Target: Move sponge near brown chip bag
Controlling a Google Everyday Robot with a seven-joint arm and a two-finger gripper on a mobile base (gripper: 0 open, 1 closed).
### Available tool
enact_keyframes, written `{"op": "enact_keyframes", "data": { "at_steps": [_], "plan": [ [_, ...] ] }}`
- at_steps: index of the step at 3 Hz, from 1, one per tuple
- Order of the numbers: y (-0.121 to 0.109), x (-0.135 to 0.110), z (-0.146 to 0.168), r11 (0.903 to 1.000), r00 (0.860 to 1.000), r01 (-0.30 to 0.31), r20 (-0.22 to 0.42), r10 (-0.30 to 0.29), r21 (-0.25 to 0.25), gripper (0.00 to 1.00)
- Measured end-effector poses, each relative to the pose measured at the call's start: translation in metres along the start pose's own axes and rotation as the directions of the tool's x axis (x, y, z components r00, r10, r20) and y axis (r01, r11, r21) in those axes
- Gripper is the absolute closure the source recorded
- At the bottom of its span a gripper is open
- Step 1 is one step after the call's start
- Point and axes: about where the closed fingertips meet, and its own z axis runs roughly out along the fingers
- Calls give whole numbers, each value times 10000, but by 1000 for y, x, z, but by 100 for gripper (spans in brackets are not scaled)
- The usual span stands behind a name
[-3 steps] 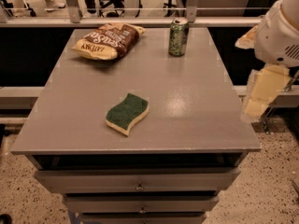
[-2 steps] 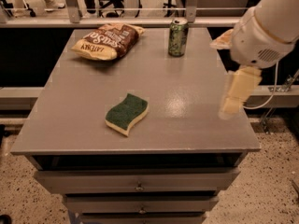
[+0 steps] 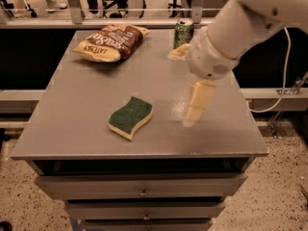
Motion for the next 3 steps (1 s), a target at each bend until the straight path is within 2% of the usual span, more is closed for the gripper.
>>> {"op": "enact_keyframes", "data": {
  "at_steps": [1,2,3],
  "plan": [
    [-3,-30,33,9954,9922,918,868,-889,-292,0],
    [-7,-66,74,9793,9712,1908,1582,-1784,-668,0],
    [-8,-81,96,9667,9576,2394,1864,-2196,-909,0]
  ]
}}
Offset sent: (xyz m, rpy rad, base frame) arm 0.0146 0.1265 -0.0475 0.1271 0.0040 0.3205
